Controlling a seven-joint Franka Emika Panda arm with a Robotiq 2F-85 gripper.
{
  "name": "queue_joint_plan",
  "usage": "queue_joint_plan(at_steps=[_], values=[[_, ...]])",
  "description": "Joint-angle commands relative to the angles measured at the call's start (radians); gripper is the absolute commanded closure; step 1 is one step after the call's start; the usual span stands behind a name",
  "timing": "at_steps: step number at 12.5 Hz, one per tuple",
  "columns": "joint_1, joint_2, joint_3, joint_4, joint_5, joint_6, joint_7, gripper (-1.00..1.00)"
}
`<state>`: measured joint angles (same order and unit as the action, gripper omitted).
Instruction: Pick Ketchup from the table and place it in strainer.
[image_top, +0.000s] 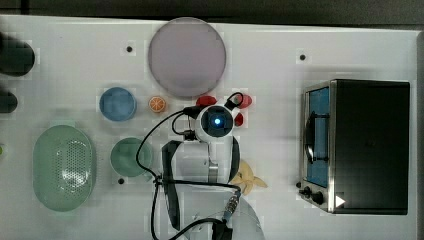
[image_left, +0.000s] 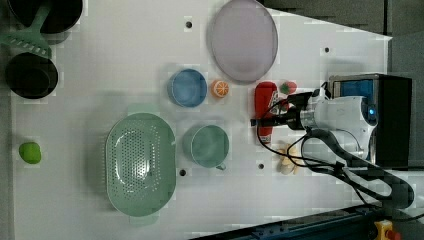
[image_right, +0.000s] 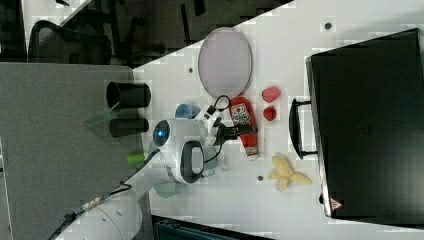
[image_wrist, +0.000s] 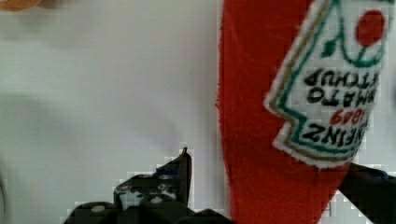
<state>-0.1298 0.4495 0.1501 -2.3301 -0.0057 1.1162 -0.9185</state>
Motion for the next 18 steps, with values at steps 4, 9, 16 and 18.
queue_joint_plan(at_steps=[4, 9, 16, 18], values=[[0.015, -0.012, 0.011, 0.015, -0.005, 0.026, -0.033, -0.43], [0.021, -0.115, 0.017, 0.023, -0.005, -0.037, -0.016, -0.23], [0.028, -0.452, 0.089, 0.102, -0.003, -0.446, 0.077, -0.23], [0.033, -0.524, 0.124, 0.134, -0.002, -0.579, 0.160, -0.23]])
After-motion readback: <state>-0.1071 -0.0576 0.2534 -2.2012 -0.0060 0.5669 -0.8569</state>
